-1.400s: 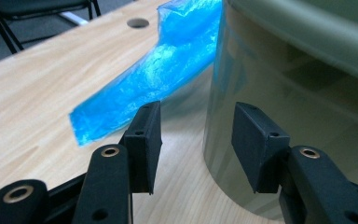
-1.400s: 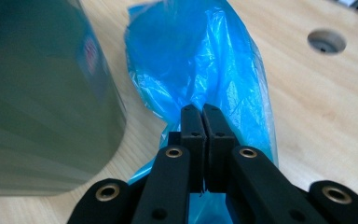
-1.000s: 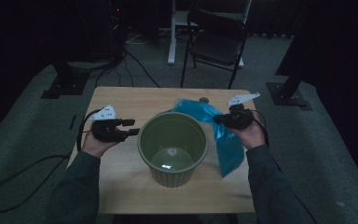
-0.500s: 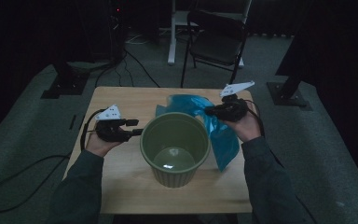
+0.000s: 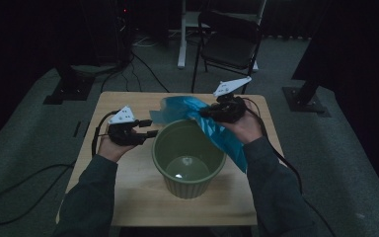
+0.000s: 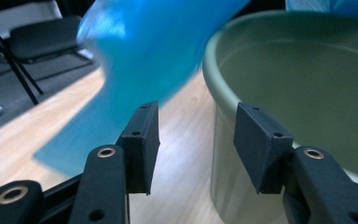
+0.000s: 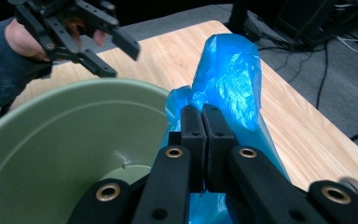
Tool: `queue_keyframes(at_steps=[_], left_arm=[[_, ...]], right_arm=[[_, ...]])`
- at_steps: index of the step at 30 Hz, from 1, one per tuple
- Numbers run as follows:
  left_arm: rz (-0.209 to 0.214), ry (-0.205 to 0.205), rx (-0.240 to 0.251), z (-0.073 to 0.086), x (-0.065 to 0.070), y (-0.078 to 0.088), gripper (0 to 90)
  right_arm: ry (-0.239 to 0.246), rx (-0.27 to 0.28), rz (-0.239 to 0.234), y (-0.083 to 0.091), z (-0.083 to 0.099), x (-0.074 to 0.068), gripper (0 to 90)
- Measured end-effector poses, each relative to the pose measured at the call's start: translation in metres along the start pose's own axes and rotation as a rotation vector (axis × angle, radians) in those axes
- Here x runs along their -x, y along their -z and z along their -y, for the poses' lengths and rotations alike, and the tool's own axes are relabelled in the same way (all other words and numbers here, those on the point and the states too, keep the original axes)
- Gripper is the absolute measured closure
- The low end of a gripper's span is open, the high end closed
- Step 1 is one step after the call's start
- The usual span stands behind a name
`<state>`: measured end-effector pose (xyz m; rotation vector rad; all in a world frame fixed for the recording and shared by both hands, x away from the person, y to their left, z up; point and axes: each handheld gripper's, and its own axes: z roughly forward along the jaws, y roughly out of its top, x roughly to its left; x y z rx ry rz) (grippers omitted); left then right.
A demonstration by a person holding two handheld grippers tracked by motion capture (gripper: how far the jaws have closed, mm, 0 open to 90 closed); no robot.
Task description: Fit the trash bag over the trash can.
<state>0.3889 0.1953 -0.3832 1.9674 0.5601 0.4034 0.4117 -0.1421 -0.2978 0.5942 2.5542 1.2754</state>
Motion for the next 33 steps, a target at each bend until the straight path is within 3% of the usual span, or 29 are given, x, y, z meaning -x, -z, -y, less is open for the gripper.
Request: queue_keyframes(at_steps=[6, 19, 22, 23, 26, 33], left_arm=[[-0.008, -0.005, 0.039, -0.006, 0.001, 0.006, 48.0], [-0.006, -0.042, 0.066, -0.019, 0.01, 0.005, 47.5], [-0.009, -0.047, 0.061, -0.02, 0.01, 0.004, 56.5], [-0.02, -0.056, 0.05, -0.021, 0.011, 0.003, 67.1], [-0.007, -0.061, 0.056, -0.021, 0.011, 0.003, 82.2], [-0.036, -0.065, 0.061, -0.02, 0.01, 0.005, 88.5]], right_arm=[[0.046, -0.023, -0.049, -0.028, -0.02, -0.017, 89.2], [0.053, -0.01, -0.147, -0.066, -0.044, -0.034, 89.2], [0.051, -0.005, -0.167, -0.07, -0.046, -0.037, 89.2], [0.057, -0.009, -0.167, -0.072, -0.047, -0.039, 89.2], [0.056, -0.008, -0.172, -0.073, -0.046, -0.039, 89.2], [0.064, -0.012, -0.187, -0.07, -0.044, -0.039, 81.2]])
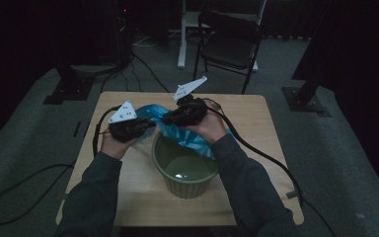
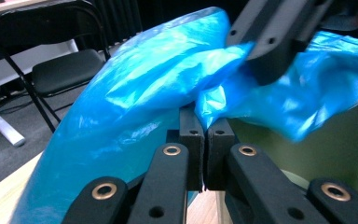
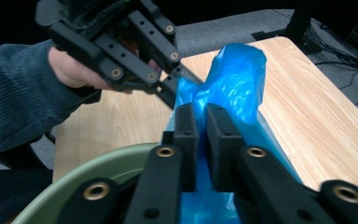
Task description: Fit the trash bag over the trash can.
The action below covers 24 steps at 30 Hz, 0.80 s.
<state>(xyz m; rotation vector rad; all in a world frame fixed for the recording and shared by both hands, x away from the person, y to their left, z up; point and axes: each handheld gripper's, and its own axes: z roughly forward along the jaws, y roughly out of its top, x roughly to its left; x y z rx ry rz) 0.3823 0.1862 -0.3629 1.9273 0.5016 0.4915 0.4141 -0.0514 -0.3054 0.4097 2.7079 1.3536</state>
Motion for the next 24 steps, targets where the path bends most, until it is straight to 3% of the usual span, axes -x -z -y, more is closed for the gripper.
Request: queue_keyframes(at_steps=[10, 24], left_arm=[[-0.017, 0.028, 0.021, 0.009, -0.007, 0.015, 88.7], [0.036, -0.042, -0.017, 0.0, 0.012, -0.005, 88.6]], right_arm=[[0.006, 0.018, -0.013, 0.01, 0.002, -0.002, 71.4], [-0.022, 0.021, 0.034, 0.031, 0.024, 0.006, 72.6]])
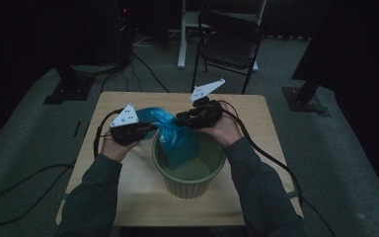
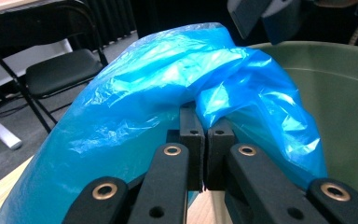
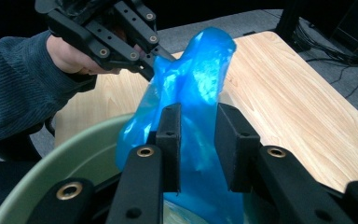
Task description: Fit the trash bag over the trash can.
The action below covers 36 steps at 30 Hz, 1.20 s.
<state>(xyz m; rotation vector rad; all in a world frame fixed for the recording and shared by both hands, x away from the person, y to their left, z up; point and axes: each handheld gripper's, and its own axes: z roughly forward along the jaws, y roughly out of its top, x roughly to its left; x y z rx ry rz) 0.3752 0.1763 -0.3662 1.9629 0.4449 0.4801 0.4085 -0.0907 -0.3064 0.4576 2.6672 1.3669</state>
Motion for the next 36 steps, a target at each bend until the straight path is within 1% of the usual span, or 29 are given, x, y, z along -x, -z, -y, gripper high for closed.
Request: queue_keyframes(at_steps=[1, 2, 3, 4, 5, 6, 10, 12, 16, 18, 20, 21, 23, 24, 26, 27, 28, 29, 34, 35, 36], left_arm=[[0.0, 0.0, 0.0, 0.0, 0.0, 0.0, 88.6], [0.008, -0.014, -0.007, -0.002, 0.003, -0.003, 88.6], [0.008, -0.014, -0.007, -0.002, 0.003, -0.003, 88.6], [0.008, -0.014, -0.007, -0.002, 0.003, -0.003, 88.6], [0.024, -0.031, -0.013, -0.007, 0.009, -0.01, 88.5], [0.027, -0.037, -0.017, -0.009, 0.01, -0.011, 88.5], [0.041, -0.055, -0.023, -0.012, 0.015, -0.016, 88.5], [0.047, -0.063, -0.028, -0.014, 0.017, -0.019, 88.5], [0.057, -0.077, -0.038, -0.016, 0.02, -0.023, 88.4], [0.062, -0.082, -0.041, -0.017, 0.022, -0.025, 88.4], [0.067, -0.084, -0.041, -0.017, 0.024, -0.026, 88.3], [0.067, -0.086, -0.043, -0.017, 0.024, -0.026, 88.1], [0.067, -0.091, -0.046, -0.017, 0.025, -0.027, 87.0], [0.067, -0.091, -0.046, -0.017, 0.026, -0.027, 86.0], [0.066, -0.087, -0.041, -0.017, 0.026, -0.027, 84.6], [0.066, -0.087, -0.041, -0.017, 0.026, -0.027, 81.3], [0.066, -0.083, -0.036, -0.016, 0.026, -0.026, 81.3], [0.065, -0.081, -0.035, -0.016, 0.026, -0.025, 77.4], [0.065, -0.06, -0.022, -0.013, 0.024, -0.018, 70.2], [0.056, -0.046, -0.016, -0.01, 0.021, -0.013, 70.2], [0.05, -0.041, -0.013, -0.009, 0.019, -0.01, 68.1]], right_arm=[[0.0, 0.0, 0.0, 0.0, 0.0, 0.0, 72.6], [-0.004, 0.0, 0.004, 0.002, 0.001, 0.001, 73.1], [-0.004, 0.0, 0.004, 0.002, 0.001, 0.001, 73.1], [-0.008, 0.01, 0.01, 0.006, 0.003, 0.002, 73.9], [-0.017, 0.021, 0.013, 0.009, 0.003, 0.002, 74.6], [-0.016, 0.021, 0.015, 0.009, 0.003, 0.002, 74.6], [-0.016, 0.03, 0.014, 0.008, 0.003, 0.001, 74.2], [-0.025, 0.039, 0.011, 0.008, 0.002, 0.002, 72.4], [-0.034, 0.049, 0.0, 0.007, 0.001, 0.002, 70.9], [-0.031, 0.05, -0.006, 0.006, 0.0, 0.002, 70.2], [-0.028, 0.037, -0.006, 0.005, 0.0, 0.001, 73.9], [-0.027, 0.015, -0.004, 0.004, 0.001, 0.001, 80.1], [-0.013, -0.011, 0.017, 0.003, 0.002, 0.001, 87.0], [-0.008, -0.019, 0.022, 0.003, 0.003, 0.0, 89.2], [-0.001, -0.027, 0.028, 0.003, 0.004, 0.0, 90.0], [-0.001, -0.027, 0.028, 0.003, 0.004, 0.0, 90.0], [0.001, -0.039, 0.043, 0.004, 0.007, -0.001, 90.0], [-0.002, -0.047, 0.053, 0.005, 0.009, -0.001, 90.0], [-0.006, -0.059, 0.064, 0.008, 0.016, 0.002, 90.0], [-0.007, -0.061, 0.068, 0.008, 0.017, 0.003, 90.0], [-0.013, -0.069, 0.073, 0.009, 0.022, 0.005, 90.0]])
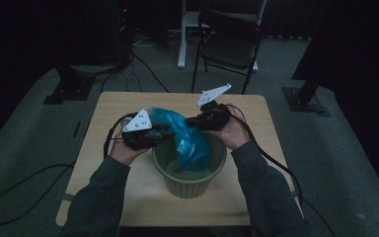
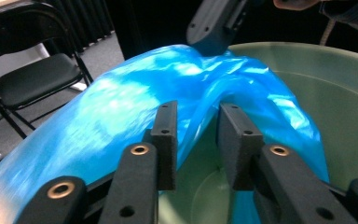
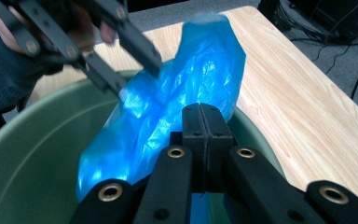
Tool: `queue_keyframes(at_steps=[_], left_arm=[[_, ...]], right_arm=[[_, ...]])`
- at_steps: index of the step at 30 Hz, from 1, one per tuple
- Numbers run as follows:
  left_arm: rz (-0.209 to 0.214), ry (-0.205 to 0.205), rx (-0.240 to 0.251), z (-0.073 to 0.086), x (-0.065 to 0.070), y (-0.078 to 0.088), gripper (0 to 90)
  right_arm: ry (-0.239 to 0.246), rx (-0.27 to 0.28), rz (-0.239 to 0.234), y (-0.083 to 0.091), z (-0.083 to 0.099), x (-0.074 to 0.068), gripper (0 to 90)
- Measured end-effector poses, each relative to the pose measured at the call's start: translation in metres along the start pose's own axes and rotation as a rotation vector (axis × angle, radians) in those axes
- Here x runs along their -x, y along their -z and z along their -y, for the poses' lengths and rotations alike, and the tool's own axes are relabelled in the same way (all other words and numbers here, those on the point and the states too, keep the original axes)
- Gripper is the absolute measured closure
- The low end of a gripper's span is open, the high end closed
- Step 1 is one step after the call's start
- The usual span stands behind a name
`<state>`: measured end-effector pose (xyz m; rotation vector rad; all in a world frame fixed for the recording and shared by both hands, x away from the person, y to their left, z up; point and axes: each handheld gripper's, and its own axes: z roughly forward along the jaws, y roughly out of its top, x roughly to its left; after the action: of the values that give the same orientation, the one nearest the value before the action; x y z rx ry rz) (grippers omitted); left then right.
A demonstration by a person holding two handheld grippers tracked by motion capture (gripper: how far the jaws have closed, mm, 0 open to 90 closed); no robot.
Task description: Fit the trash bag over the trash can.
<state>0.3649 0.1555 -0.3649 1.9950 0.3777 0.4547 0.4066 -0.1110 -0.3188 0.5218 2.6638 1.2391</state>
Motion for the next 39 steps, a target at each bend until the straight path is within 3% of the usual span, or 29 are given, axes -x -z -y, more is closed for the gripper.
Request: queue_keyframes(at_steps=[5, 13, 22, 35, 39], left_arm=[[-0.049, 0.043, 0.019, 0.011, -0.01, 0.018, 66.3], [-0.125, 0.098, -0.011, 0.033, -0.024, 0.029, 63.9], [-0.156, 0.14, -0.068, 0.049, -0.032, 0.015, 61.1], [-0.142, 0.102, -0.133, 0.049, -0.03, -0.015, 57.1], [-0.15, 0.102, -0.139, 0.048, -0.029, -0.027, 65.9]], right_arm=[[-0.011, -0.003, 0.002, 0.002, 0.008, 0.002, 90.0], [-0.002, -0.004, -0.004, 0.005, 0.013, 0.002, 90.0], [-0.002, -0.001, -0.015, 0.005, 0.015, 0.003, 90.0], [-0.009, 0.008, -0.041, 0.003, 0.015, 0.004, 90.0], [-0.008, 0.008, -0.044, 0.003, 0.015, 0.003, 90.0]])
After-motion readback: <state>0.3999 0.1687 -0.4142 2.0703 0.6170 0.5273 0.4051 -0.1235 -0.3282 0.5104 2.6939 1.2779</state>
